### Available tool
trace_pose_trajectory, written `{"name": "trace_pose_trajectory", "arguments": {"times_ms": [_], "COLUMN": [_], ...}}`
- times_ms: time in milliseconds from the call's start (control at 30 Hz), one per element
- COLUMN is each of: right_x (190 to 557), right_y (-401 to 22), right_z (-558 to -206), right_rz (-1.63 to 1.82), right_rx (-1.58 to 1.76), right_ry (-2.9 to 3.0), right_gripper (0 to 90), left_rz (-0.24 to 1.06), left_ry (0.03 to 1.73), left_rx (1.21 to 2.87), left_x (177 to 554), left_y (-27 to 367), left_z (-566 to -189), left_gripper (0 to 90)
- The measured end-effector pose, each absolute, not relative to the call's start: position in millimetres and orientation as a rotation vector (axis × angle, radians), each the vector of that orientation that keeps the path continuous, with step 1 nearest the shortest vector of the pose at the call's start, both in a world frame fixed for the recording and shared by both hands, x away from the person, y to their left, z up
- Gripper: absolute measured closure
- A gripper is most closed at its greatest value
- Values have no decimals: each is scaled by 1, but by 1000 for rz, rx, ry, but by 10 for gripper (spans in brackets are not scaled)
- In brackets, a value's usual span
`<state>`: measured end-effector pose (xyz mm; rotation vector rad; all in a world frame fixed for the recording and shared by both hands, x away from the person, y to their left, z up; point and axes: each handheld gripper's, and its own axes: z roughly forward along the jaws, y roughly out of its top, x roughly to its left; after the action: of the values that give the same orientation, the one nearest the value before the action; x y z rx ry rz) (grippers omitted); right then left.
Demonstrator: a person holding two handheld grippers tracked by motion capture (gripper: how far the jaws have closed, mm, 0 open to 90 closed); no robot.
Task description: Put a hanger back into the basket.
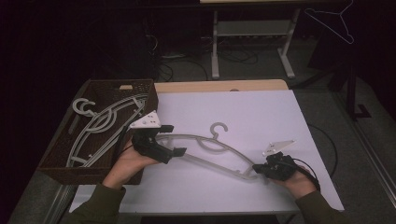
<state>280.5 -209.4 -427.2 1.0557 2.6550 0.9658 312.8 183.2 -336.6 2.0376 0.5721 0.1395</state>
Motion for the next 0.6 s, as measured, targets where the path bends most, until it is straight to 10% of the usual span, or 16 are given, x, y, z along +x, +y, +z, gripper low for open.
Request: {"name": "trace_pose_trajectory", "arguments": {"times_ms": [600], "right_x": [327], "right_y": [-253], "right_z": [-427], "right_rz": [808], "right_rx": [1217], "right_ry": [2459], "right_gripper": [899], "left_rz": [63], "left_ry": [591], "left_rx": [2088], "left_x": [307], "left_y": [163], "left_z": [-371], "left_gripper": [45]}}
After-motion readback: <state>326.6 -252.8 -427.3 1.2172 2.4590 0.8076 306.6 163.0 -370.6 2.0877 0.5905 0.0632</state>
